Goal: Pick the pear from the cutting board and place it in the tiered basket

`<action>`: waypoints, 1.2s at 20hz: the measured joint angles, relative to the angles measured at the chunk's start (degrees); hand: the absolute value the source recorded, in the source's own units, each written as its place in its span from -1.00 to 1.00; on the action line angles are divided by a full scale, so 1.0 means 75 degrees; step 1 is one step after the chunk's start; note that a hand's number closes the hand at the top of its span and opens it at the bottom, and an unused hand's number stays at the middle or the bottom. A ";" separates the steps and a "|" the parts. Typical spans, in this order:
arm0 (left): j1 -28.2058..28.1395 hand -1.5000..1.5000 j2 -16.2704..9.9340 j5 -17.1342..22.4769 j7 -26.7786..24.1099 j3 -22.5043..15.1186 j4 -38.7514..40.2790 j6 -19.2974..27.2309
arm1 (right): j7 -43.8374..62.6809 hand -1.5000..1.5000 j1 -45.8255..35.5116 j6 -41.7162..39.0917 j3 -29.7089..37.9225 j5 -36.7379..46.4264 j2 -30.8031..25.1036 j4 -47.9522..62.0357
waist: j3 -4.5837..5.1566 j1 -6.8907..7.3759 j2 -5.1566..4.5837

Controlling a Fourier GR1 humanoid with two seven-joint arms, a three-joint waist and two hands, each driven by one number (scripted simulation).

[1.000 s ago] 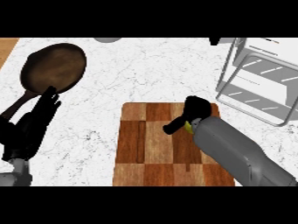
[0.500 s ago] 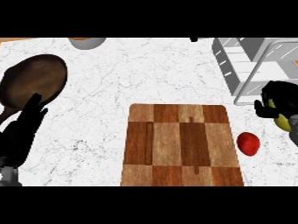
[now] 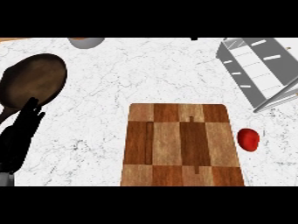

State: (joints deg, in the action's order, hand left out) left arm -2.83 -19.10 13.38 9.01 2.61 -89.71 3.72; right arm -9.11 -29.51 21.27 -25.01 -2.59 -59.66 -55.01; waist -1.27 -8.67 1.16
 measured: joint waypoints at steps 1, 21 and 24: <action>0.0006 0.00 0.0000 -0.0007 -0.0019 -0.0011 -0.0024 -0.0015 | -0.0439 1.00 0.0153 -0.0180 0.0285 -0.0322 -0.0182 0.0004 | 0.0019 0.0048 -0.0008; 0.0867 0.00 0.0347 -0.0430 0.0318 -0.0417 0.0016 -0.0440 | -0.0410 1.00 0.0539 -0.2245 0.2390 -0.1284 -0.0891 -0.1105 | 0.0173 0.1178 -0.0151; 0.0839 0.00 0.0314 -0.0369 0.0325 -0.0304 0.0009 -0.0607 | 0.0168 1.00 0.0300 -0.2286 0.2323 -0.0934 -0.0601 -0.1362 | 0.0174 0.1209 -0.0154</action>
State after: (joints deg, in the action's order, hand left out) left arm 3.46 -16.75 10.62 11.45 0.33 -89.65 -0.83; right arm -7.85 -27.26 4.12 -7.58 -9.59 -64.17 -65.23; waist 0.04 0.40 0.01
